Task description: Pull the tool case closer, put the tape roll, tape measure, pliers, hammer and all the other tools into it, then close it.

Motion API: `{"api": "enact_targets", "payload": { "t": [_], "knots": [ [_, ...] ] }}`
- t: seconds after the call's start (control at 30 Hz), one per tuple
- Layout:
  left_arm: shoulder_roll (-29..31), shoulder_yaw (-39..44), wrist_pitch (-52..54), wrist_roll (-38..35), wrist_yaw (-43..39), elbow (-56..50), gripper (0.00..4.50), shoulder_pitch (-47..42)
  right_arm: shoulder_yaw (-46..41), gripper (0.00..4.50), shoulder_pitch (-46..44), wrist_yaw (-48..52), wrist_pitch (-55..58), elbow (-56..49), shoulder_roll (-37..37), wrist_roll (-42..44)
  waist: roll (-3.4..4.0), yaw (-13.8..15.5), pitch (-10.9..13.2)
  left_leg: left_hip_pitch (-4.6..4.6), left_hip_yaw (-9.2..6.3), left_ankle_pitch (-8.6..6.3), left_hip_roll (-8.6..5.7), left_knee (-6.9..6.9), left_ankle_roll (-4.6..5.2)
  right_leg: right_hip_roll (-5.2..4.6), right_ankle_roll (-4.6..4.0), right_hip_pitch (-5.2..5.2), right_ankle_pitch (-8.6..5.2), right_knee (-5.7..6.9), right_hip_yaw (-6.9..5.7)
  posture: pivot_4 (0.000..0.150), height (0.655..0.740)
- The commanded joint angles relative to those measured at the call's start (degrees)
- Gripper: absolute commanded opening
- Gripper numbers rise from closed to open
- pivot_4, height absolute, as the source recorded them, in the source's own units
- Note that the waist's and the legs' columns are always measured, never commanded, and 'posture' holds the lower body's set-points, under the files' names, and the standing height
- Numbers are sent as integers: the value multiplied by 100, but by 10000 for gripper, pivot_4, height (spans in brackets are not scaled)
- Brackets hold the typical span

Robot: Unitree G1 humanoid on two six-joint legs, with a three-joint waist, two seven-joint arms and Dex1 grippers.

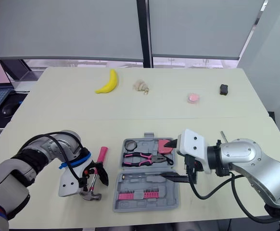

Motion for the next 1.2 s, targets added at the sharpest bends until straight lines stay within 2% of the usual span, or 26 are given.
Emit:
{"api": "enact_targets", "payload": {
  "t": [0.03, 0.27, 0.3, 0.47, 0.6, 0.73, 0.83, 0.93, 1.07, 1.13, 1.2],
  "knots": [
    [-83, -121, -215, 332, 345, 249, 26159, -175, -160, 45000, -49, -4, -8, -208, -86, 93, 0, 0, 0, 0, 0, 0, 0, 1, 0, 0, 0, 0, 0, 3, 0, 1500, 7274],
    [-12, -395, -578, 756, 1086, 471, 3163, -365, -164, 45000, -81, -10, -29, -190, -134, 120, -1, 1, 0, -1, -6, 0, -1, 32, 0, 1, 1, 0, 0, 34, 0, 1500, 7274],
    [25, -439, -621, 809, 1184, 482, 1325, -396, -160, 45000, -87, -8, -34, -185, -134, 118, -2, 1, 1, -2, -7, 0, -1, 42, 0, 1, 1, 0, -1, 41, 0, 1500, 7274],
    [351, -860, -687, 751, 1666, 325, 1026, -660, -136, 45000, -128, -1, -61, -145, -108, 109, -3, -23, 1, -5, -13, 0, 1, 71, 0, 6, 5, 1, 2, 59, 1, 1500, 7274],
    [827, -1341, -688, 571, 1942, 27, 1026, -910, -92, 45000, -150, 11, -94, -110, -82, 89, -5, -46, 1, -3, -15, 2, 1, 79, 0, 7, 13, 5, 7, 64, 3, 1500, 7274],
    [1311, -1625, -445, 60, 2118, -396, 1026, -1057, -25, 45000, -184, 11, -130, -74, -27, 76, -5, -69, 1, -4, -14, 2, 1, 81, 0, 5, 16, 5, 9, 63, 5, 1500, 7274],
    [1826, -1529, 428, -750, 1734, -979, 1026, -880, 16, 45000, -202, -9, -139, -65, 21, 69, -6, -86, 2, -5, -17, 2, 1, 80, 0, 5, 16, 5, 9, 63, 2, 1500, 7274],
    [2400, -970, 2098, -1728, 1250, -1815, 1025, -389, 41, 45000, -175, -28, -156, -75, 54, 50, -6, -129, 2, -3, -17, 2, 2, 79, 0, 5, 15, 5, 9, 65, 2, 1500, 7274],
    [3074, 208, 5029, -2289, 1522, -3201, 1025, 537, 99, 45000, -147, -68, -186, -69, 119, 8, -10, -141, 4, -3, -22, 2, 8, 80, 0, 8, 16, 2, 8, 73, -3, 1500, 7274],
    [3469, 697, 6789, -2918, 1856, -4215, 1025, 1180, 146, 45000, -167, -90, -198, -62, 160, -16, -10, -138, 4, -1, -24, 3, 9, 80, 0, 9, 16, 3, 7, 77, -4, 1500, 7274],
    [3696, 1146, 7772, -3229, 2130, -4864, 1025, 1711, 187, 45000, -196, -104, -201, -53, 198, -34, -12, -147, 6, 1, -22, 3, 12, 80, -1, 10, 17, 2, 7, 79, -1, 1500, 7274]
  ]
}}
